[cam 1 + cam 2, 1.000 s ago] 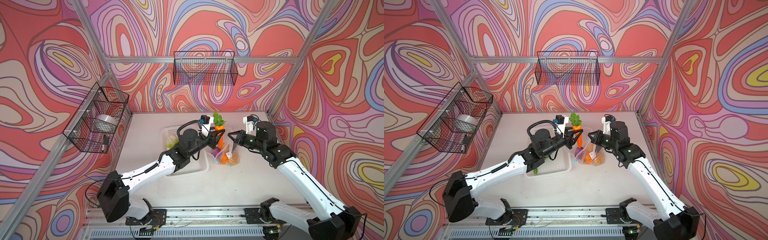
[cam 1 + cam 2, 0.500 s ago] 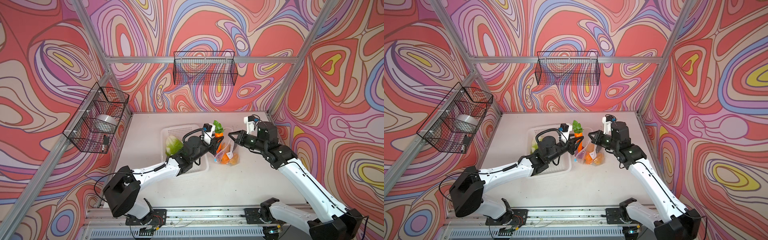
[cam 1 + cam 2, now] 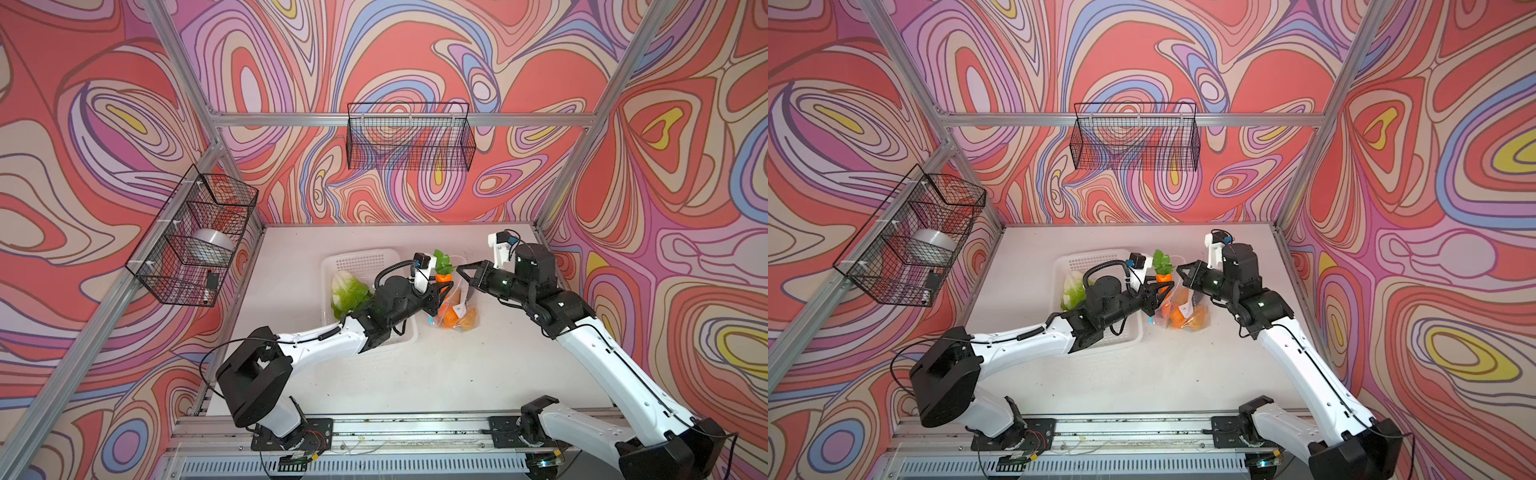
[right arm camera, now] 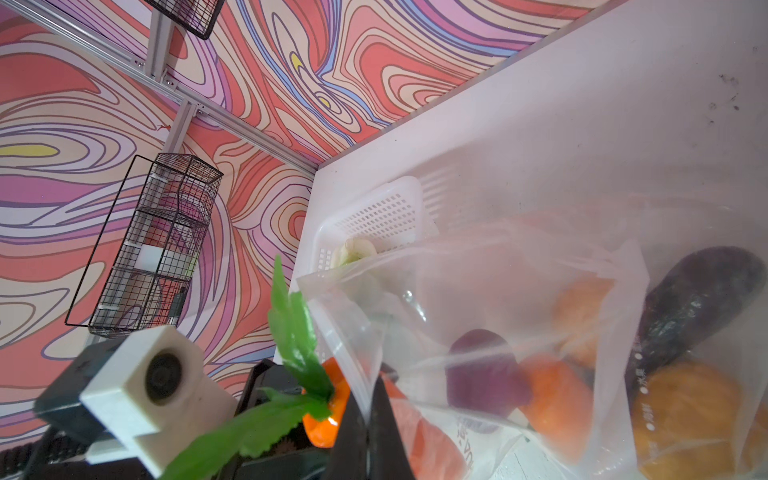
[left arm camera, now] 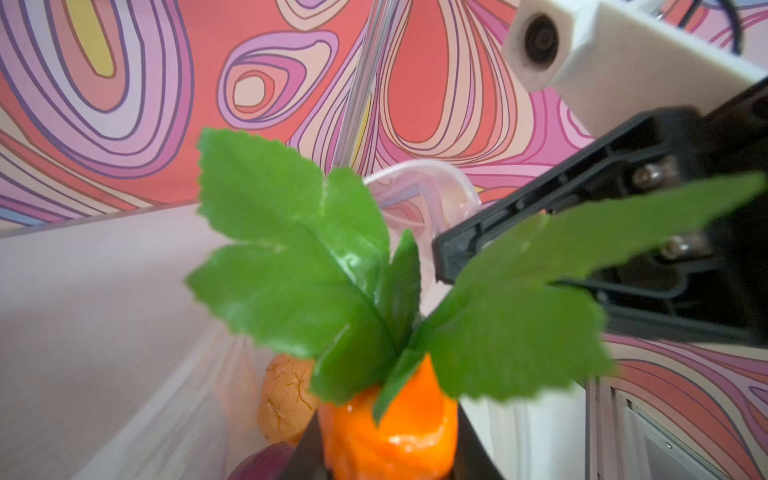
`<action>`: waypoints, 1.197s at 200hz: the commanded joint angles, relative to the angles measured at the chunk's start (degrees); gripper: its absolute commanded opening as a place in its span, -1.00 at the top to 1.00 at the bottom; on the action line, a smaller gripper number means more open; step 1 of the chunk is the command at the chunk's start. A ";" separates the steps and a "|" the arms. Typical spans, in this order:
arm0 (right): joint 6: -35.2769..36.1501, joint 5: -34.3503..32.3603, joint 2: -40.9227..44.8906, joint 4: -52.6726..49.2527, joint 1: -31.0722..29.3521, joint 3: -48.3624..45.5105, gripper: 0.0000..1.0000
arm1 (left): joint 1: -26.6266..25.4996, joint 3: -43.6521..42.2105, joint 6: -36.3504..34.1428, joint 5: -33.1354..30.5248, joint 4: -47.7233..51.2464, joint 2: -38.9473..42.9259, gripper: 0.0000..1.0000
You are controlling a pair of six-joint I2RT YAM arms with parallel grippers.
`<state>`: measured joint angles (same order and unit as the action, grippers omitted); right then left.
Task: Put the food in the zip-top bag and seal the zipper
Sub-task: 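Lift the orange carrot with the left gripper and carry it into the bag mouth, then open the left gripper to drop the carrot into the bag, then move the left gripper back over the basket toward the lettuce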
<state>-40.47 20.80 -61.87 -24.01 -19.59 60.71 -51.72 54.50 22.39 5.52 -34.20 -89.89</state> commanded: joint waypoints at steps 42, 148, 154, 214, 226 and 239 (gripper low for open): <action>0.20 -0.76 1.84 0.45 -0.20 -1.01 1.00 | -0.32 1.73 1.68 0.46 2.10 1.91 -0.72; 0.05 -0.41 1.31 1.60 -0.22 -1.46 1.00 | 0.19 5.29 -6.37 -16.73 34.70 17.40 -0.91; 0.07 -0.33 1.26 1.62 -0.26 -1.47 1.00 | 0.37 5.48 -6.02 -17.38 36.46 17.23 -0.85; -0.05 -0.32 1.57 1.20 -0.26 -1.21 1.00 | 5.19 8.53 2.39 -14.68 48.92 12.32 -0.32; -0.05 -0.40 1.65 1.08 -0.22 -1.16 1.00 | 6.33 8.78 3.69 -12.63 50.46 11.52 -0.30; -0.04 -0.49 1.75 0.89 -0.27 -1.12 1.00 | 6.80 8.95 4.06 -10.50 50.07 10.99 -0.20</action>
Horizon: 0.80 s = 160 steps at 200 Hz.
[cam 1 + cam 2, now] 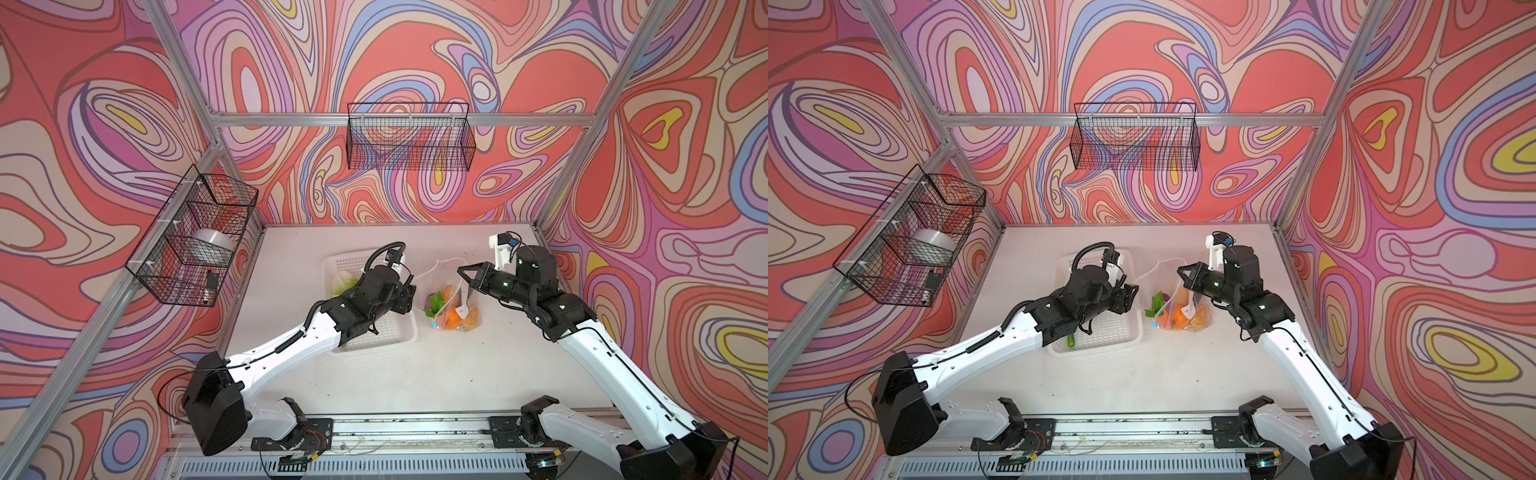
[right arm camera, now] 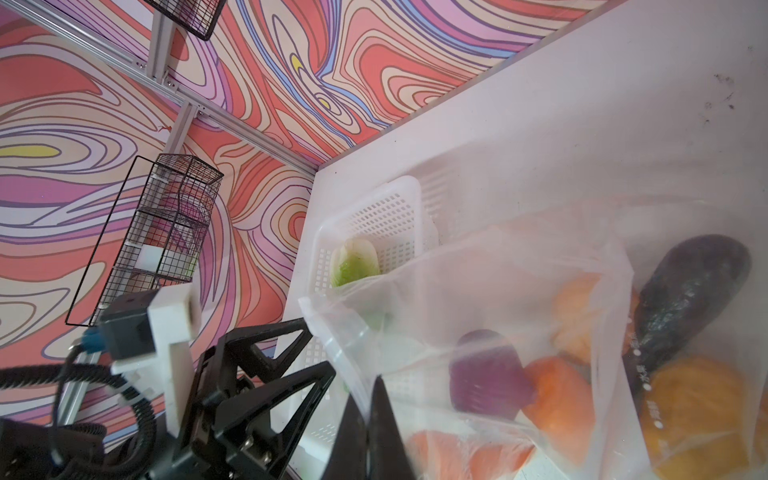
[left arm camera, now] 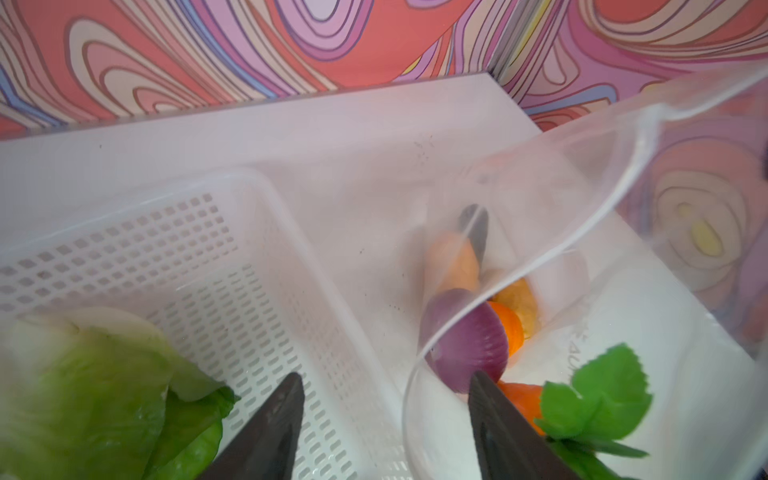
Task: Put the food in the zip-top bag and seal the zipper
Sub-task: 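Move the left gripper back over the basket toward the lettuce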
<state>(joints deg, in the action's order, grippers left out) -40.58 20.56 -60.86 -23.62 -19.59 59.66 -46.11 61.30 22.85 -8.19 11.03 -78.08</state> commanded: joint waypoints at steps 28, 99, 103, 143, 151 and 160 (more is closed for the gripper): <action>0.11 -0.47 0.66 0.41 -0.27 0.15 1.00 | 1.12 3.58 3.68 8.02 4.53 -2.33 0.14; 0.41 -0.71 0.29 -0.38 -0.26 0.98 1.00 | 1.19 7.68 4.10 15.42 4.94 -5.64 1.00; 0.57 -0.78 0.39 -0.45 -0.24 1.05 1.00 | 1.13 7.90 4.05 15.01 5.08 -5.32 1.00; 5.38 -5.50 0.72 -6.72 -0.26 5.22 1.00 | 1.15 12.70 4.11 16.70 7.60 -0.87 1.00; 6.81 -8.45 1.19 -8.71 -0.22 6.55 1.00 | 1.12 14.37 4.75 17.96 8.15 0.02 1.00; 7.92 -11.81 2.09 -9.90 -0.27 7.40 1.00 | 0.98 15.85 5.15 19.05 8.48 1.12 1.00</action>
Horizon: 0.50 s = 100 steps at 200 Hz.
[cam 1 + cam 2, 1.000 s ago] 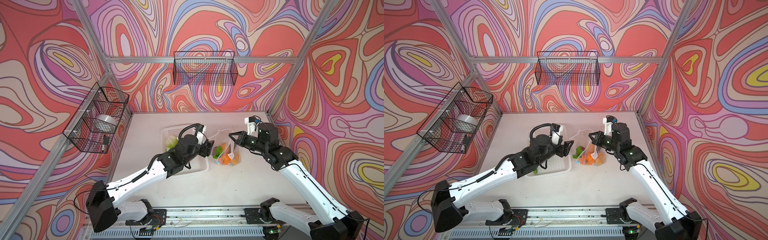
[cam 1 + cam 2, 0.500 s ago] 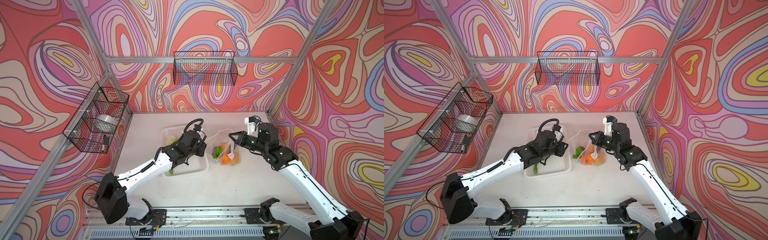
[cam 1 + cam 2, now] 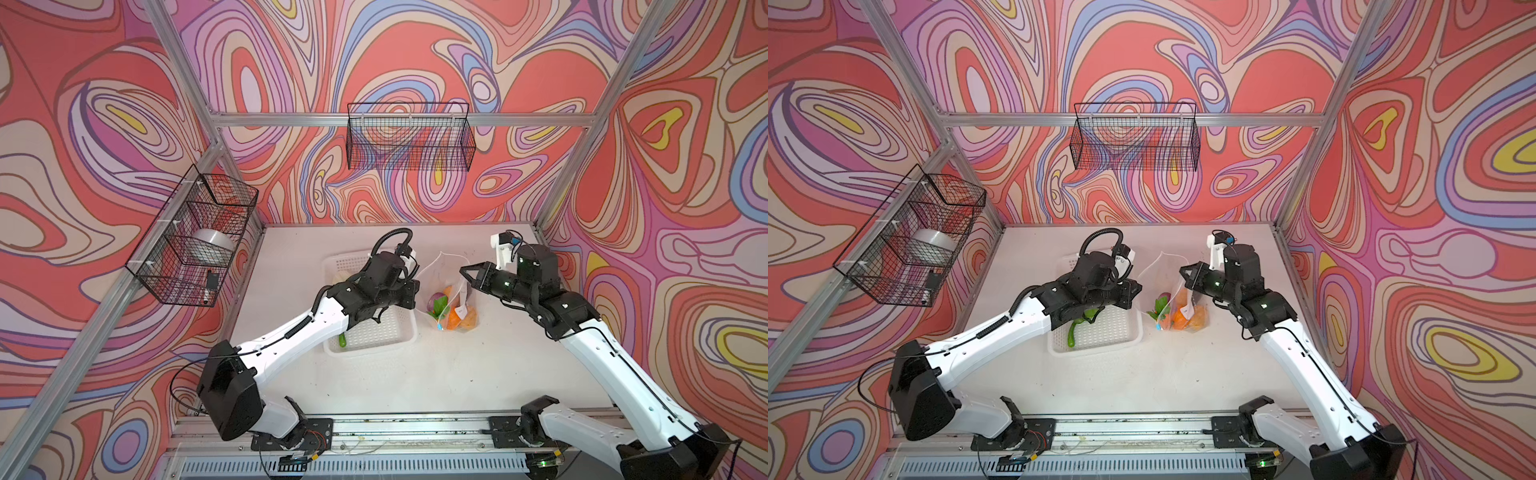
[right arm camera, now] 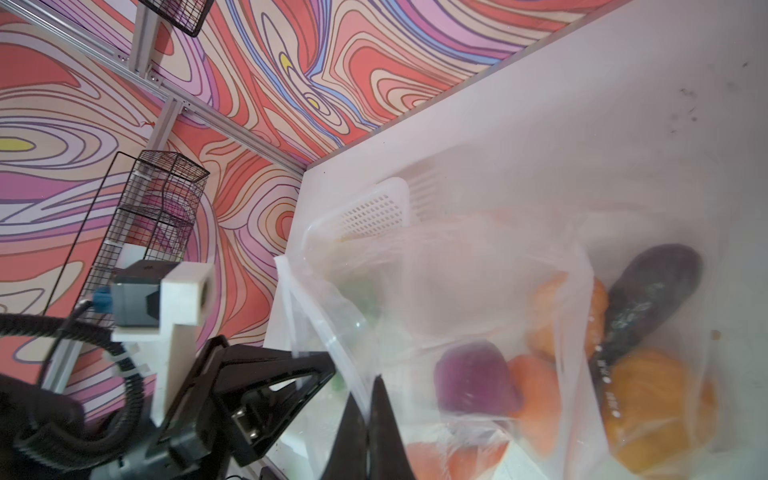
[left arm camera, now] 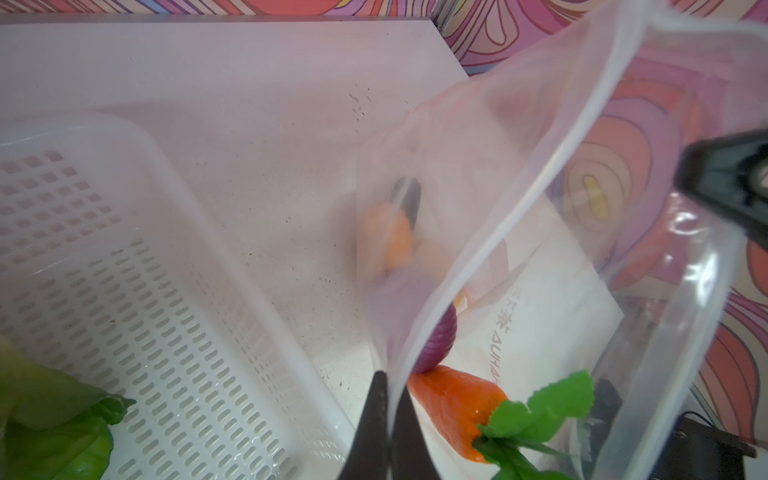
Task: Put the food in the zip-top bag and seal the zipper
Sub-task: 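Move the left gripper back over the basket toward the lettuce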
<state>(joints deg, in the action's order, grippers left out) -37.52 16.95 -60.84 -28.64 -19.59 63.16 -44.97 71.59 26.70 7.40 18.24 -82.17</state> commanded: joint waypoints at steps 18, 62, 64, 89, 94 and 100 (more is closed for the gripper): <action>6.77 -12.73 4.13 -5.96 -0.24 4.80 1.00 | -0.37 5.66 2.61 4.47 -1.09 7.84 1.00; 7.70 -11.15 3.86 -7.08 -0.27 5.32 1.00 | -0.42 3.58 6.59 6.92 -5.82 7.84 1.00; 7.61 -10.80 3.64 -7.05 -0.22 5.22 1.00 | -0.46 3.63 6.74 7.19 -5.77 7.58 1.00; 6.27 -7.27 1.92 -6.41 -0.27 4.55 1.00 | -0.50 3.93 7.63 9.34 -6.23 4.52 1.00; 6.08 -6.78 1.80 -6.17 -0.27 4.36 1.00 | -0.56 3.92 7.80 9.31 -6.21 4.01 1.00; 5.97 -6.37 1.78 -5.86 -0.27 4.26 1.00 | -0.56 3.98 8.01 9.13 -5.94 3.43 1.00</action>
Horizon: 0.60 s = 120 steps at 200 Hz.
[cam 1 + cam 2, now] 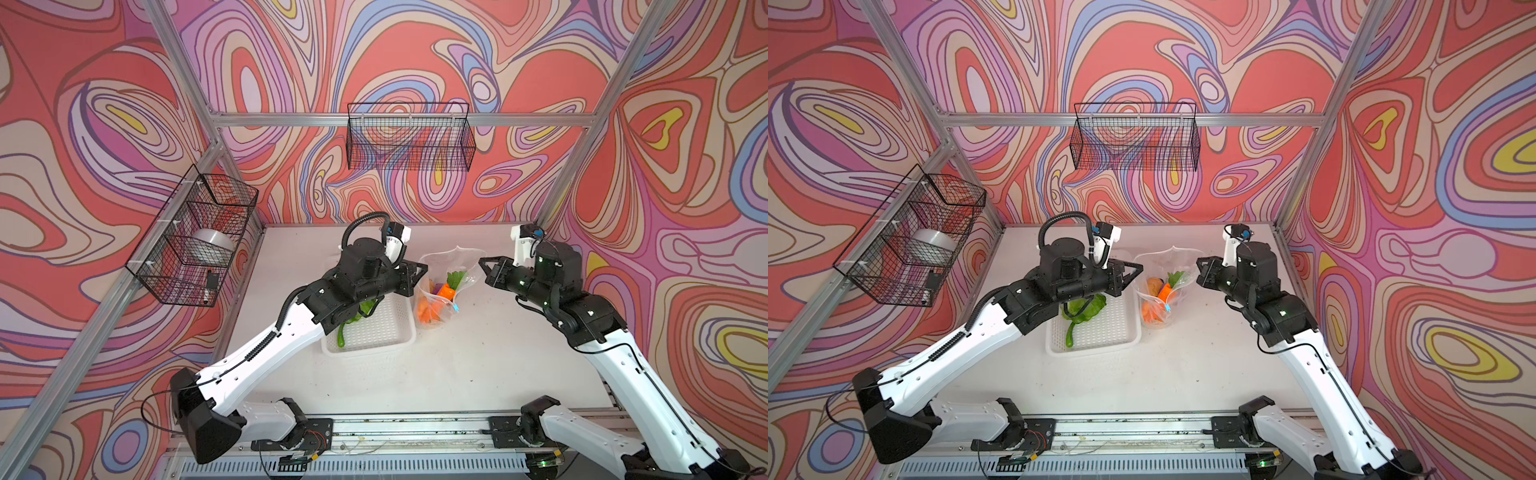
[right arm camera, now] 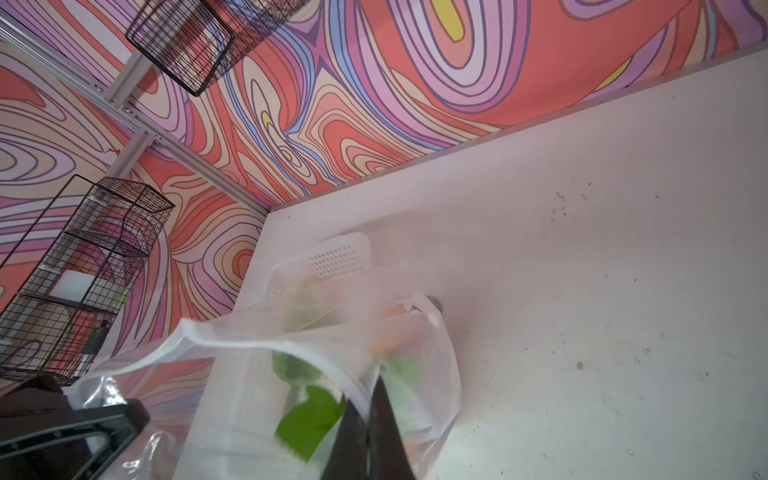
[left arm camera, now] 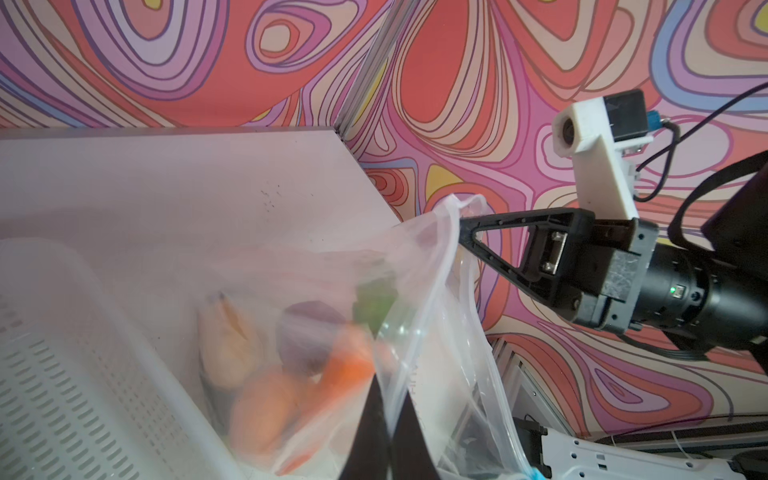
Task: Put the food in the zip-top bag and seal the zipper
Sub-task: 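Move the left gripper back over the basket toward the lettuce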
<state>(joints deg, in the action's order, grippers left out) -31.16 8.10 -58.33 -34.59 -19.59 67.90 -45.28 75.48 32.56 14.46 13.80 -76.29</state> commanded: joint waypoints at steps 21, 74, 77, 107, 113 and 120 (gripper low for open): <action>-0.57 3.39 -0.09 1.03 -0.27 -0.23 1.00 | -0.26 1.27 1.74 2.39 -0.05 -3.89 1.00; 1.17 1.81 1.65 -0.36 -0.27 2.81 1.00 | -0.41 0.95 1.24 2.58 -0.68 -2.52 1.00; 1.27 1.59 1.72 -0.45 -0.27 3.03 1.00 | -0.42 0.83 1.27 2.72 -0.82 -2.40 1.00; 0.51 1.54 2.47 1.42 -0.20 2.85 1.00 | -0.35 -0.63 2.13 3.91 -2.73 -1.19 1.00; -0.04 1.98 2.47 2.35 -0.22 2.31 1.00 | -0.35 -1.29 1.93 3.49 -3.17 -0.96 1.00; -0.61 2.66 2.38 3.56 -0.27 1.26 1.00 | -0.41 -1.96 1.84 2.60 -3.47 -0.79 1.00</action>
<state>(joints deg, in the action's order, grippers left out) -30.96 10.22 -56.82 -34.96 -19.59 69.52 -45.41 75.11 33.69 17.08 13.43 -79.26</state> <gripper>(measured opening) 0.044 0.047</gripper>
